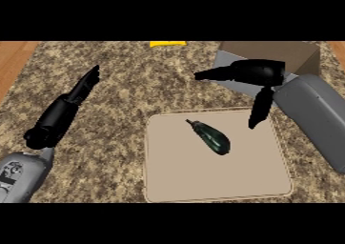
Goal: Pick the eggplant from the tray and place it in the cardboard box
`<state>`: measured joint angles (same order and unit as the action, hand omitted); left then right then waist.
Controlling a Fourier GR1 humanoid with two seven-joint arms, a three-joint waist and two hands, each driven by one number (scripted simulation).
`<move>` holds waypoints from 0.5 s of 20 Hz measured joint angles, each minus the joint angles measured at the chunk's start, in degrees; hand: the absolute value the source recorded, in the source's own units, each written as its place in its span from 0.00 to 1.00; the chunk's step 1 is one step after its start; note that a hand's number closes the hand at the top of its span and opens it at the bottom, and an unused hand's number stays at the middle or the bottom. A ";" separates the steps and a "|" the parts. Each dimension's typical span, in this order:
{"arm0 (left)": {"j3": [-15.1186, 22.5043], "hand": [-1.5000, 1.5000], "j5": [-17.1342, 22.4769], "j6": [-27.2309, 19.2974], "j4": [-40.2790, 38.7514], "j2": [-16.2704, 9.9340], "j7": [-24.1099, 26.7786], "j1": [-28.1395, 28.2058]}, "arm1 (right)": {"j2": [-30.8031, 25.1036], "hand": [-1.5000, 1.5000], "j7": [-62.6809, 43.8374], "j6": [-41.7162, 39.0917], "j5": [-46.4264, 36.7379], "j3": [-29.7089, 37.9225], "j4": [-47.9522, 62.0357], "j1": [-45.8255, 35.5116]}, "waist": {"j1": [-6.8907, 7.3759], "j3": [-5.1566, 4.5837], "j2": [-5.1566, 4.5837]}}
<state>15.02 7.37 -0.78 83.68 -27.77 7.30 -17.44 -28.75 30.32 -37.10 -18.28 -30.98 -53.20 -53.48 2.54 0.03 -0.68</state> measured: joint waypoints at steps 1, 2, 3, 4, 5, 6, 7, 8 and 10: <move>-0.15 0.50 -0.17 -0.19 0.24 0.18 -0.18 0.18 | 0.32 0.00 -0.10 -0.03 -0.70 -1.00 0.29 -0.46 | -0.22 0.00 0.09; -0.60 0.50 0.03 -0.01 0.49 0.08 -0.48 0.37 | 0.93 0.00 -0.68 -0.27 -1.12 -1.82 0.31 -0.82 | -0.47 -0.01 0.19; -0.78 0.50 -0.22 -0.04 -0.23 0.48 -0.31 0.14 | 1.19 0.00 -0.99 -0.60 -1.49 -2.42 0.34 -1.42 | -0.77 -0.01 0.24; -0.84 0.50 -0.61 0.01 -0.26 0.45 0.43 1.24 | 1.38 0.00 -1.30 -0.63 -1.85 -3.03 0.01 -1.13 | -0.99 -0.03 0.34; -0.81 0.50 -0.72 -0.13 0.69 0.61 -0.28 1.74 | 1.99 0.00 -1.57 -0.51 -2.21 -3.65 0.10 -0.88 | -1.08 -0.03 0.41; -0.90 0.50 -0.72 -0.08 2.08 0.43 -1.39 2.18 | 2.47 0.00 -2.09 -0.71 -2.36 -4.01 0.13 -0.78 | -1.17 -0.02 0.48; -1.01 0.50 -1.07 -0.02 1.84 0.62 -0.74 2.67 | 2.72 0.00 -2.38 -0.98 -2.63 -4.45 0.00 -0.76 | -1.33 -0.02 0.50; -1.52 0.50 -0.86 0.42 2.14 0.29 -1.00 2.90 | 2.64 0.00 -2.15 -0.92 -2.97 -4.92 0.21 -0.31 | -1.41 -0.03 0.52; -1.80 0.50 -1.33 0.27 2.51 0.80 -2.01 2.46 | 3.14 0.00 -2.92 -1.31 -3.22 -5.50 -0.61 0.22 | -1.74 -0.02 0.58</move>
<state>13.21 6.04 -0.52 86.19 -26.97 5.29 -14.98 -25.61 27.40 -38.41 -21.50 -36.49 -53.80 -53.27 0.81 0.00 -0.11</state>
